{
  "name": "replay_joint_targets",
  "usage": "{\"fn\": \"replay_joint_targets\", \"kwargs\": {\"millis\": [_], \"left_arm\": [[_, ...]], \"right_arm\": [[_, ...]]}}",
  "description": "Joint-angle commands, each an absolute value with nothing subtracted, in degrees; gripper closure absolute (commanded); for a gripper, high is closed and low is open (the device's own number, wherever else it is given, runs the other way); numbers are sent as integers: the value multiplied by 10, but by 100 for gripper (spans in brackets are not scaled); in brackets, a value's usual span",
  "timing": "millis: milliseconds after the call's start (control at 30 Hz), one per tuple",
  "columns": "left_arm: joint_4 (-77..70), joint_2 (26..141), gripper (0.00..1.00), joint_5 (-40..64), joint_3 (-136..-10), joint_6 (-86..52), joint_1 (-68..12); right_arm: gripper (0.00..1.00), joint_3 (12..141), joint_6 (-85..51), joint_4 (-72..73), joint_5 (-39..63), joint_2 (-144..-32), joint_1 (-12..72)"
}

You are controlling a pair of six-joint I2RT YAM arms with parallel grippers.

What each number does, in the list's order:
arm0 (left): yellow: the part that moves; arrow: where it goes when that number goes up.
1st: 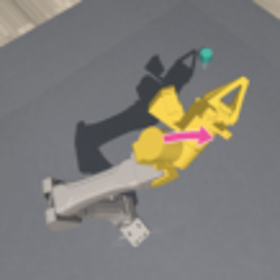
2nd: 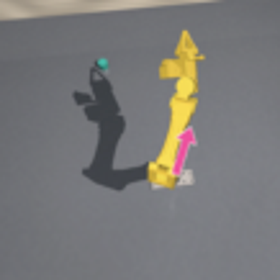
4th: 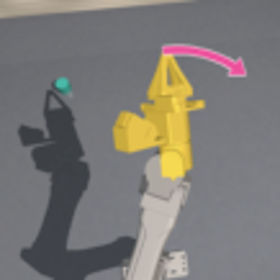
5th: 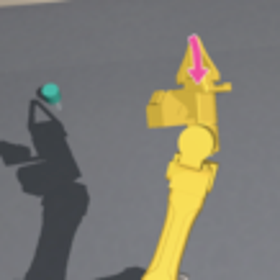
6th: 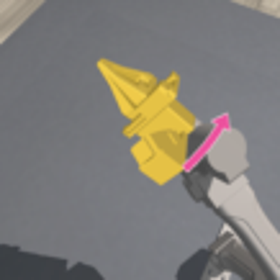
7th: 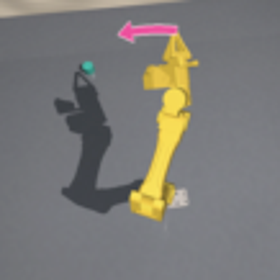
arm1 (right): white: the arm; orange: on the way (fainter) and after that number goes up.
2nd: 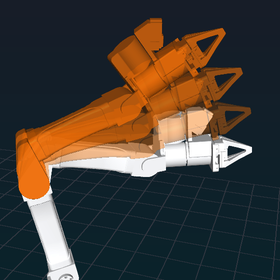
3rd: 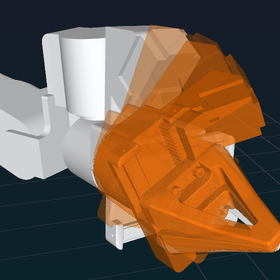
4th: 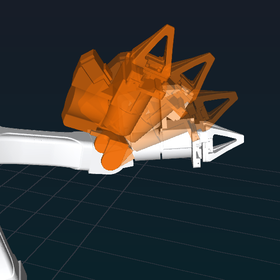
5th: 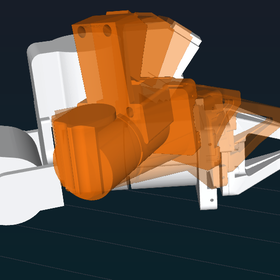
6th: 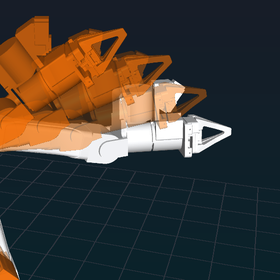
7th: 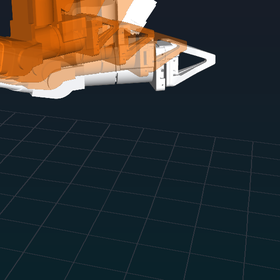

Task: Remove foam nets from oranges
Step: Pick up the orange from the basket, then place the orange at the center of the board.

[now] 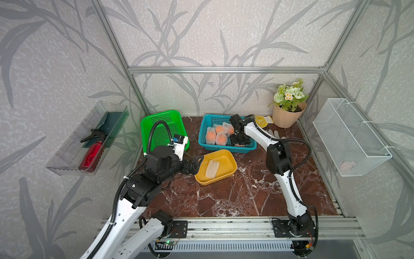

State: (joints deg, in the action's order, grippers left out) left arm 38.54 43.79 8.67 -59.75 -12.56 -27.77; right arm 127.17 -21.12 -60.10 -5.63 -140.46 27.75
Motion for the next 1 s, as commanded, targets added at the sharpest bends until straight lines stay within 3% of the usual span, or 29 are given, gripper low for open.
{"fn": "replay_joint_targets", "kwargs": {"millis": [0, 200, 533, 800, 967], "left_arm": [[374, 443, 1, 81, -595, -110, -281], [314, 474, 1, 131, -589, -122, -282], [222, 547, 1, 174, -592, -132, -298], [108, 614, 1, 196, -568, -92, -399], [53, 653, 1, 207, -542, -112, -447]], "right_arm": [[33, 1243, -210, -583, -61, -1332, 281], [40, 1124, -221, -486, -28, -1209, 279], [41, 1020, -241, -501, 13, -1011, 265], [41, 731, -278, -519, 53, -782, 246], [41, 556, -318, -453, 74, -716, 247]]}}
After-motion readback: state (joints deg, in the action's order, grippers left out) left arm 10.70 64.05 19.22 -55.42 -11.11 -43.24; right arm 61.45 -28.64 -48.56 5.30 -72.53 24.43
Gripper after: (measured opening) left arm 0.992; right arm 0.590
